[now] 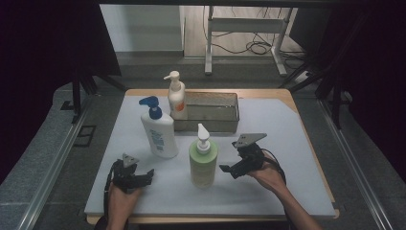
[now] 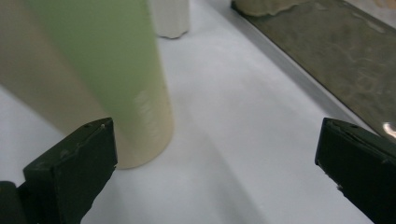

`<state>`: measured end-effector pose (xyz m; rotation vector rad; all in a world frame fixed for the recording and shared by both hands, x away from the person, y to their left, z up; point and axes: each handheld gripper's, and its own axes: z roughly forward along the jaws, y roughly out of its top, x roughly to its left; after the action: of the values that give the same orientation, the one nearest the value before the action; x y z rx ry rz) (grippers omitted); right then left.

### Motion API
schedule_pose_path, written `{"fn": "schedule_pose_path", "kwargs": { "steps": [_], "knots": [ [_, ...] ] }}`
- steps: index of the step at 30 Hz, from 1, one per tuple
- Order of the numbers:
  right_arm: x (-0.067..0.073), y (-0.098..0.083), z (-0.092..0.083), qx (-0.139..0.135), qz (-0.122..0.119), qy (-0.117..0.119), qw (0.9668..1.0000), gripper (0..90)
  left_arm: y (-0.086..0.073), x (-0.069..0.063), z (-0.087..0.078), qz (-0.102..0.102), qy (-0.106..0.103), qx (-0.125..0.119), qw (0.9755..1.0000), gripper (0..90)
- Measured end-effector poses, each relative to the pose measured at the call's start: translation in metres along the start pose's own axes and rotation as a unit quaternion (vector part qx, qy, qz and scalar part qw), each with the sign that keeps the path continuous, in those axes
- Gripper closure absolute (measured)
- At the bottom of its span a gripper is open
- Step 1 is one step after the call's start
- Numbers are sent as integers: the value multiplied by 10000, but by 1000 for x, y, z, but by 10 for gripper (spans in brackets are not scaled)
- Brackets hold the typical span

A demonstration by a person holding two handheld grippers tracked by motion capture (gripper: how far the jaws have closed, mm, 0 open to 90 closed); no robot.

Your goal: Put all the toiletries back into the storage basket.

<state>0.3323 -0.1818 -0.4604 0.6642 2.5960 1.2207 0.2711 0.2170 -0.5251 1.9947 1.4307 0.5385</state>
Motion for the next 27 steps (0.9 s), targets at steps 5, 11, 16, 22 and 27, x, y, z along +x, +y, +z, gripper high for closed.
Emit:
{"fn": "schedule_pose_path", "kwargs": {
  "steps": [5,11,16,22,27],
  "knots": [
    [14,-2,-3,-55,-115,214,9997,0,0,0,0,1,-1,2,10000,129],
    [27,1,-3,-108,-199,394,9990,0,0,0,0,2,0,2,10000,129],
    [32,8,0,-117,-119,481,9987,0,0,0,0,1,0,1,10000,129],
    [36,18,2,-214,-55,552,9982,0,0,0,0,1,1,2,10000,129],
    [42,29,4,-214,-170,596,9978,0,0,0,0,14,2,5,10000,129]
  ]
}}
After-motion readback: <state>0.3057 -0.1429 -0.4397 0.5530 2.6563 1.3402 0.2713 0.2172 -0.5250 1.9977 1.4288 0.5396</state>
